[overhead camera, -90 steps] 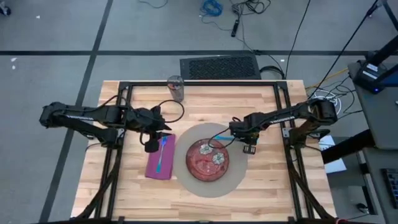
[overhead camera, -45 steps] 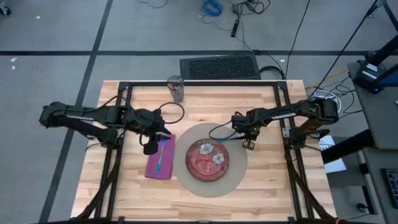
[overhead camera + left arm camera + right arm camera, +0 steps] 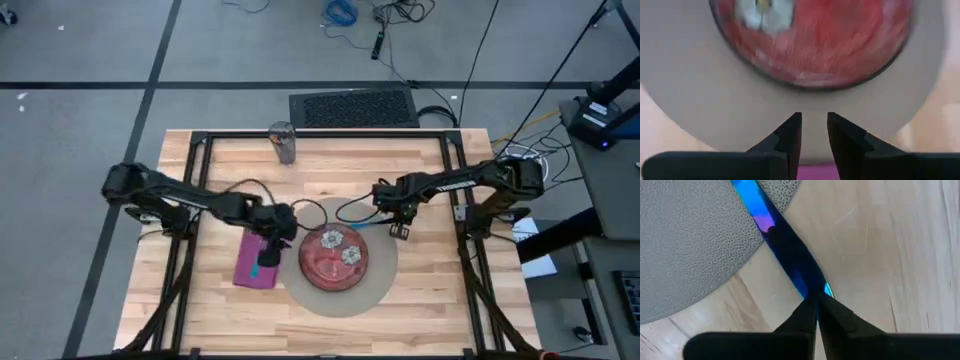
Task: Set table place
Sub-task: Put the blue knife on the middle right of the table
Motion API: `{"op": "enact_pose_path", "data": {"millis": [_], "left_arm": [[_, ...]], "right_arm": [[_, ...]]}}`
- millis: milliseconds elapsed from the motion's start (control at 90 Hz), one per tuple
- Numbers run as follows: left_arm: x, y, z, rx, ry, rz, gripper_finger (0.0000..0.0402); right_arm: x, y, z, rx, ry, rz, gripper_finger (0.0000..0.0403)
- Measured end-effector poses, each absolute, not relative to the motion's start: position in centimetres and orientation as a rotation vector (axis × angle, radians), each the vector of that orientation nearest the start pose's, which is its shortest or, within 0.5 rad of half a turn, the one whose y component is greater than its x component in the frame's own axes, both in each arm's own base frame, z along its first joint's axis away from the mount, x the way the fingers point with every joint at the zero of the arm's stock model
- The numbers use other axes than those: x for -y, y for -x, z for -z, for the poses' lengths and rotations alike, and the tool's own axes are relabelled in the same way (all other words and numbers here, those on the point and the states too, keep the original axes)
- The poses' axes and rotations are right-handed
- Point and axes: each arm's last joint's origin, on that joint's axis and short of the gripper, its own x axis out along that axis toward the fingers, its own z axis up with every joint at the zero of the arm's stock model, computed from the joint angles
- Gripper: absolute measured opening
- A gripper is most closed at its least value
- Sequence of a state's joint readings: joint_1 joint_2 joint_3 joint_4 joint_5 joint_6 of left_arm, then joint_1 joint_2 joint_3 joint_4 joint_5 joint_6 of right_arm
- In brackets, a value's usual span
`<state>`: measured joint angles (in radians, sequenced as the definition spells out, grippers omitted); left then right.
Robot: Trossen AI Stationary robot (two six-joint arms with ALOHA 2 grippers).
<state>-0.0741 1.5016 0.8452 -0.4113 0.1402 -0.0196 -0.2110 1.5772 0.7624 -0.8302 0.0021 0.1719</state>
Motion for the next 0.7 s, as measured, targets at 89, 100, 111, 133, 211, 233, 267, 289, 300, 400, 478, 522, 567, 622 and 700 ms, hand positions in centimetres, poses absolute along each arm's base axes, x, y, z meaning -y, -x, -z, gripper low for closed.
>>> {"op": "enact_pose_path", "data": {"millis": [89,100,111,133,211,233,267,289,300,400,478,522,567,622,700], "left_arm": [[2.2,-28.2,-16.8,-1.118,0.071,0.186,0.008],[2.2,-28.2,-16.6,-1.124,0.074,0.188,0.008],[2.2,-28.3,-16.5,-1.128,0.077,0.189,0.008],[2.1,-28.3,-16.3,-1.134,0.08,0.191,0.008],[2.0,-28.4,-15.8,-1.149,0.086,0.191,0.008],[2.0,-28.5,-15.8,-1.152,0.086,0.192,0.008],[2.0,-28.5,-15.7,-1.155,0.088,0.192,0.008],[2.0,-28.5,-15.6,-1.155,0.088,0.193,0.008],[2.0,-28.5,-15.6,-1.156,0.089,0.193,0.008],[2.1,-28.5,-15.6,-1.156,0.091,0.196,0.008],[2.1,-28.5,-15.6,-1.158,0.094,0.194,0.008],[2.1,-28.5,-15.6,-1.158,0.101,0.19,0.008],[2.1,-28.5,-15.6,-1.159,0.107,0.186,0.008],[2.1,-28.5,-15.6,-1.159,0.108,0.186,0.008],[2.1,-28.6,-15.6,-1.15,0.106,0.187,0.008]], "right_arm": [[5.1,-22.0,-13.4,-1.623,-0.295,0.334,0.0],[5.2,-22.0,-13.4,-1.623,-0.296,0.337,0.0],[5.2,-22.0,-13.4,-1.623,-0.297,0.339,0.0],[5.3,-22.0,-13.4,-1.622,-0.301,0.343,0.0],[5.9,-21.8,-13.4,-1.621,-0.323,0.373,0.0],[6.1,-21.8,-13.4,-1.621,-0.325,0.389,0.0],[6.4,-21.6,-13.4,-1.622,-0.33,0.413,0.0],[6.7,-21.6,-13.4,-1.622,-0.336,0.427,0.0],[6.8,-21.5,-13.4,-1.622,-0.34,0.433,0.0],[8.1,-21.0,-13.4,-1.622,-0.365,0.509,0.0],[9.0,-20.7,-13.5,-1.621,-0.379,0.556,0.0],[9.3,-20.6,-13.7,-1.613,-0.386,0.557,0.0],[9.1,-20.7,-13.9,-1.6,-0.388,0.539,0.0],[8.8,-21.2,-14.5,-1.568,-0.373,0.519,0.0],[8.2,-22.2,-16.0,-1.483,-0.352,0.494,0.0]]}}
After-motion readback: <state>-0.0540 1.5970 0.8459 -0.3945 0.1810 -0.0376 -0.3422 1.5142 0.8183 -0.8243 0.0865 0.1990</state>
